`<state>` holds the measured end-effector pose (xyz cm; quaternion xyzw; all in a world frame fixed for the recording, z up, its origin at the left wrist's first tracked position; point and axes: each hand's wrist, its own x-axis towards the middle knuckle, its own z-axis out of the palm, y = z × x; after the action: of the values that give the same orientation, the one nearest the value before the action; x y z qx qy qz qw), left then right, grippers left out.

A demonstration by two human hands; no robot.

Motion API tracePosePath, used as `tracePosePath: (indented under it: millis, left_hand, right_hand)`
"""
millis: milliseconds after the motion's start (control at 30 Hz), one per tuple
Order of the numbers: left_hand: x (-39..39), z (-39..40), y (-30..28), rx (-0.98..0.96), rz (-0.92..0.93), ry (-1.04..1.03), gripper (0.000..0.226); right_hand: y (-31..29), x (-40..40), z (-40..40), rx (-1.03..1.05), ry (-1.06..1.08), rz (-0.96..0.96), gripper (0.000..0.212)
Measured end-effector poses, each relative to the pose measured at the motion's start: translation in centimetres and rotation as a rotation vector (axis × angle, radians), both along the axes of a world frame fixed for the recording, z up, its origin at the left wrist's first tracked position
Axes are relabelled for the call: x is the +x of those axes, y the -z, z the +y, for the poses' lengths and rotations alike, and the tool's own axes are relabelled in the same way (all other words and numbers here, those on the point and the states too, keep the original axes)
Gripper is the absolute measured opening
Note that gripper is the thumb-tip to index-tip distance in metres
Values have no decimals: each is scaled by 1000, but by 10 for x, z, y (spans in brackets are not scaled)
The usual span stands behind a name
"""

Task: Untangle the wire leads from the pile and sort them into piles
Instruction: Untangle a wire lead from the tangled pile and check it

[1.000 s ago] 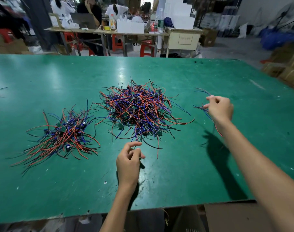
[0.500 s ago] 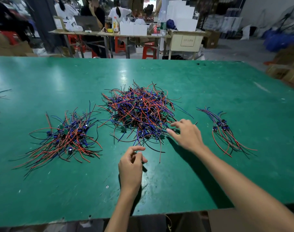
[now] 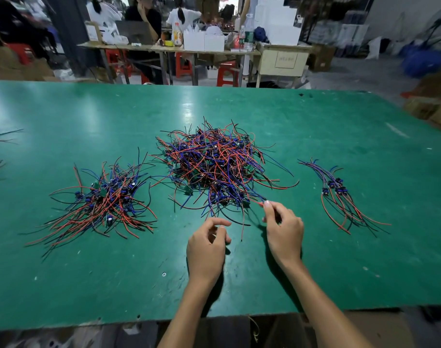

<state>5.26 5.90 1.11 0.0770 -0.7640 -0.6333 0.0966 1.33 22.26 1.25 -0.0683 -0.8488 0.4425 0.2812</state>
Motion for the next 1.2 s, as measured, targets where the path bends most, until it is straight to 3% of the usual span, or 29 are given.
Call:
tracePosePath:
  millis: [67,233,400,633,767,900,967,1133,1200]
  left_hand:
    - [-1,4,-2,-59,-4,49,21]
    - [-9,23,-19,159,-49,174,32]
    - [-16,33,-36,304,11,181,32]
    - [-13,17,-37,427,-8,172,13]
    - [-22,-16,-45,325,105,32,11]
    - [-51,-83,-59,160,218,-214,9]
    - [-62,-117,-56,58,221,-303,10]
    - [-76,-180,-30,-383,106,-523,24]
    - [-79,-197,-20,-516,13,-534,26]
  right_hand:
    - [-3,10,-7,-21,-20,51,30]
    - [0,26,-11,60,-11,217,32]
    - [4,27,-12,228,-104,171,32]
    - [4,32,-16,435,-322,168,33]
    - [4,35,-16,461,-331,211,34]
    - [3,24,-18,419,-117,171,24]
    - [2,9,-13,327,-6,76,13]
    - [1,-38,11,351,50,-328,45]
    - [-1,-47,13,364,30,-393,43]
